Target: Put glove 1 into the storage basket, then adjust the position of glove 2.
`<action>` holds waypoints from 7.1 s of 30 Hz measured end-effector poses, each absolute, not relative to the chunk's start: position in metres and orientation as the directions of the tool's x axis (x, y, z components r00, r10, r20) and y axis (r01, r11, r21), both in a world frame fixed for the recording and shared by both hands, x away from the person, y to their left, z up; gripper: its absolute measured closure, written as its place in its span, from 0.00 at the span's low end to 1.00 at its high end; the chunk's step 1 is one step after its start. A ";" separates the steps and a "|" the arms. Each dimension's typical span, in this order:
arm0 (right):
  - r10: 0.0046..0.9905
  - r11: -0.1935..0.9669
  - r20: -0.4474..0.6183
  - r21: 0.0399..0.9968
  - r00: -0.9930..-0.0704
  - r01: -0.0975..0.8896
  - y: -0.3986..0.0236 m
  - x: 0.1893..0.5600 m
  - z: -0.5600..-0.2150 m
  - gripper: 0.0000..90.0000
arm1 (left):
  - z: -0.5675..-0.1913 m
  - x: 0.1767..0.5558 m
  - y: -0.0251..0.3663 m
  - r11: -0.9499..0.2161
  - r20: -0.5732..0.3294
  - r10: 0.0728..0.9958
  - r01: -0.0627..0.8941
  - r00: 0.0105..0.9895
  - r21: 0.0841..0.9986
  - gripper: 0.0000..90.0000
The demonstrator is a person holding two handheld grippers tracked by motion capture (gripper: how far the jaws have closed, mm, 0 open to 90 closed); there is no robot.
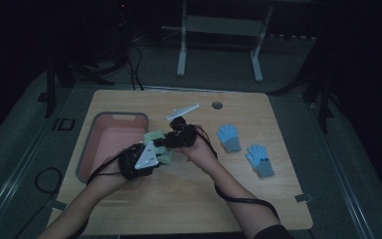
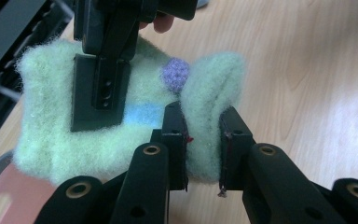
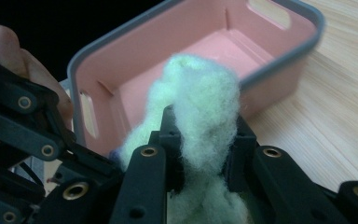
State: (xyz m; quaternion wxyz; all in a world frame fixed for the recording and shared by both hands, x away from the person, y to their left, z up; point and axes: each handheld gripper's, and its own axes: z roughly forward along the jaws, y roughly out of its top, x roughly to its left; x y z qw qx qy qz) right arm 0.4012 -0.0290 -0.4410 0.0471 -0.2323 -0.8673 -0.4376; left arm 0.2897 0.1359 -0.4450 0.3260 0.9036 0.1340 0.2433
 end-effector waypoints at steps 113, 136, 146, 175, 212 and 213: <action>0.466 0.507 0.209 0.733 -0.860 0.453 -0.122 0.392 -0.470 0.15 | -0.468 0.295 0.103 -0.604 -0.014 0.486 0.348 0.874 0.717 0.07; 0.544 0.437 0.213 0.753 -0.811 0.491 -0.194 0.374 -0.513 0.16 | -0.535 0.273 0.062 -0.626 -0.025 0.406 0.298 0.913 0.721 0.03; 0.554 0.438 0.250 0.724 -0.794 0.533 -0.213 0.363 -0.528 0.15 | -0.552 0.268 0.069 -0.610 0.021 0.453 0.293 0.891 0.736 0.03; 0.653 0.416 0.120 0.768 -0.748 0.486 -0.254 0.363 -0.511 0.35 | -0.558 0.262 0.079 -0.559 0.029 0.560 0.351 0.828 0.751 0.03; 0.815 0.404 0.013 0.705 -0.579 0.583 -0.237 0.473 -0.550 0.83 | -0.559 0.260 0.083 -0.544 0.023 0.543 0.331 0.839 0.771 0.03; 0.818 0.402 0.009 0.707 -0.575 0.582 -0.236 0.472 -0.550 0.87 | -0.559 0.259 0.082 -0.545 0.025 0.542 0.328 0.840 0.771 0.03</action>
